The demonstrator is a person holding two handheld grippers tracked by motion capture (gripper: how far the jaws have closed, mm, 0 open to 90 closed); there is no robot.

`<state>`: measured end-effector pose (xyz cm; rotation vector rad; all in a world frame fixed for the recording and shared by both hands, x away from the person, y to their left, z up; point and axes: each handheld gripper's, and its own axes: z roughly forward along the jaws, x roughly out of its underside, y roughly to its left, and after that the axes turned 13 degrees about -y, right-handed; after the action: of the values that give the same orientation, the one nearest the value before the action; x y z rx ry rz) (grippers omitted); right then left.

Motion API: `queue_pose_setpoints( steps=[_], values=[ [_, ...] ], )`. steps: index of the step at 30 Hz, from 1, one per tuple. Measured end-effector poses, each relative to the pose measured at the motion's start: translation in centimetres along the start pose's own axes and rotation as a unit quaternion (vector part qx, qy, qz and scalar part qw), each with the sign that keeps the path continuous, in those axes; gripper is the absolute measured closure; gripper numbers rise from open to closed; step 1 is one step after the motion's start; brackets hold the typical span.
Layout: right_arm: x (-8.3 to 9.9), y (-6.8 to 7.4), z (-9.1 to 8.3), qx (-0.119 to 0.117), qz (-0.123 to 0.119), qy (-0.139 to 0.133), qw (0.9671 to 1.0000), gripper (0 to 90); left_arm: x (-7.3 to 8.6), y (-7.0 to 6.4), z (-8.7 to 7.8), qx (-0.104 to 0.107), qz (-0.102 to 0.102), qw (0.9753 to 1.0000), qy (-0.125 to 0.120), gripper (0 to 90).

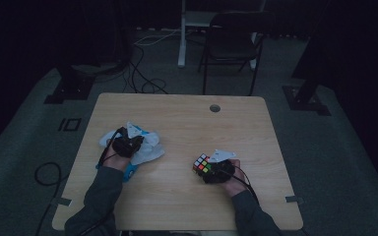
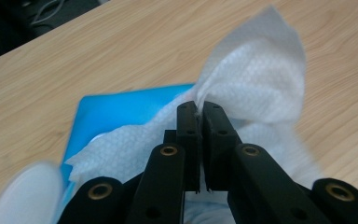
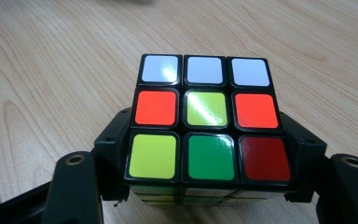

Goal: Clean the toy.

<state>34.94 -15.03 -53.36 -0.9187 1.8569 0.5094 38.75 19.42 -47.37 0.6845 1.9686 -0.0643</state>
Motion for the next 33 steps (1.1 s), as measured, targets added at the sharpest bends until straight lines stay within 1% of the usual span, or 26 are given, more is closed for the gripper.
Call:
queue_pose_setpoints(
  steps=[1, 2, 3, 4, 5, 6, 8, 9, 10, 11, 13, 16, 18, 19, 21, 22, 23, 24, 25, 27, 29, 30, 31, 32, 33],
  values=[
    [0.0, 0.0, 0.0, 0.001, 0.0, 0.0, 1.0, 33.6, 0.4, 0.1, 0.1, -0.003, 0.002, 0.9999, 0.014, 82.1],
    [0.0, 0.0, 0.0, 0.001, 0.0, 0.0, 1.0, 33.6, 0.6, 0.1, 0.2, -0.001, -0.001, 0.9998, 0.018, 82.1],
    [0.0, 0.0, 0.0, 0.001, 0.0, 0.0, 1.0, 33.6, 0.9, 0.1, 0.3, 0.004, -0.003, 0.9998, 0.021, 79.0],
    [0.0, 0.0, 0.0, 0.001, 0.0, 0.0, 1.0, 33.6, 1.0, 0.1, 0.3, 0.014, -0.01, 0.9996, 0.024, 74.7],
    [0.0, 0.0, 0.0, 0.0, -0.001, -0.001, 1.0, 33.6, 1.1, 0.1, 0.3, 0.018, -0.011, 0.9994, 0.026, 71.3],
    [0.0, 0.0, 0.0, 0.0, 0.0, -0.001, 1.0, 33.7, 1.2, 0.1, 0.2, 0.019, -0.014, 0.9994, 0.024, 69.3],
    [0.0, 0.0, 0.0, 0.0, 0.0, -0.001, 1.0, 33.6, 1.2, 0.2, -0.1, 0.032, -0.028, 0.999, 0.014, 64.8],
    [0.0, 0.0, 0.0, 0.0, 0.001, 0.0, 1.0, 33.6, 1.3, 0.3, -0.2, 0.035, -0.031, 0.9988, 0.011, 60.8],
    [0.0, 0.0, 0.0, 0.0, 0.001, 0.0, 1.0, 33.6, 1.3, 0.3, -0.3, 0.038, -0.031, 0.9988, 0.01, 60.8],
    [0.0, -0.1, 0.0, 0.0, 0.001, 0.0, 1.0, 33.6, 1.3, 0.2, -0.4, 0.041, -0.031, 0.9987, 0.008, 58.3],
    [0.0, -0.1, 0.0, 0.0, 0.001, 0.0, 1.0, 33.6, 1.3, 0.2, -0.6, 0.042, -0.031, 0.9986, 0.002, 57.8],
    [0.0, 0.0, 0.0, 0.0, 0.001, 0.0, 1.0, 33.7, 1.3, 0.2, -1.1, 0.041, -0.038, 0.9983, -0.015, 57.2],
    [0.0, 0.0, 0.0, 0.0, 0.001, 0.0, 1.0, 33.6, 1.1, 0.2, -1.4, 0.036, -0.036, 0.9985, -0.02, 56.6],
    [0.0, 0.0, 0.0, 0.001, 0.001, 0.0, 1.0, 33.6, 1.0, 0.2, -1.6, 0.036, -0.037, 0.9983, -0.025, 56.2],
    [0.0, 0.0, 0.0, 0.0, 0.001, 0.0, 1.0, 33.6, 0.9, 0.3, -2.0, 0.048, -0.039, 0.9976, -0.032, 53.0],
    [0.0, 0.0, 0.0, 0.0, 0.001, 0.0, 1.0, 33.6, 0.9, 0.2, -2.1, 0.054, -0.035, 0.9974, -0.032, 53.0],
    [0.0, -0.1, 0.0, 0.0, 0.002, 0.0, 1.0, 33.7, 0.9, 0.2, -2.2, 0.058, -0.033, 0.9972, -0.033, 51.3],
    [0.0, -0.1, 0.0, 0.0, 0.001, 0.0, 1.0, 33.6, 1.0, 0.0, -2.3, 0.067, -0.033, 0.9966, -0.036, 48.9],
    [0.0, -0.1, 0.0, 0.0, 0.002, 0.0, 1.0, 33.6, 1.2, -0.1, -2.3, 0.066, -0.028, 0.9968, -0.036, 46.4],
    [0.0, -0.1, 0.0, 0.0, 0.002, 0.0, 1.0, 33.6, 1.5, -0.4, -2.1, 0.064, -0.017, 0.9974, -0.03, 40.6],
    [0.0, -0.1, 0.0, 0.0, 0.002, 0.0, 1.0, 33.6, 1.7, -0.5, -1.7, 0.058, -0.006, 0.9982, -0.018, 38.4],
    [0.0, -0.1, 0.0, 0.0, 0.002, 0.0, 1.0, 33.6, 1.8, -0.6, -1.4, 0.048, 0.0, 0.9988, -0.009, 38.5],
    [0.0, -0.1, 0.0, -0.001, 0.003, -0.001, 1.0, 33.6, 1.8, -0.6, -1.2, 0.04, 0.005, 0.9992, -0.002, 39.5],
    [0.0, -0.1, 0.0, -0.001, 0.003, -0.001, 1.0, 33.6, 1.7, -0.5, -0.9, 0.027, 0.007, 0.9996, 0.005, 42.9],
    [0.0, -0.1, 0.0, -0.001, 0.003, -0.001, 1.0, 33.6, 1.7, -0.4, -0.7, 0.019, 0.002, 0.9998, 0.01, 52.7]
  ],
)
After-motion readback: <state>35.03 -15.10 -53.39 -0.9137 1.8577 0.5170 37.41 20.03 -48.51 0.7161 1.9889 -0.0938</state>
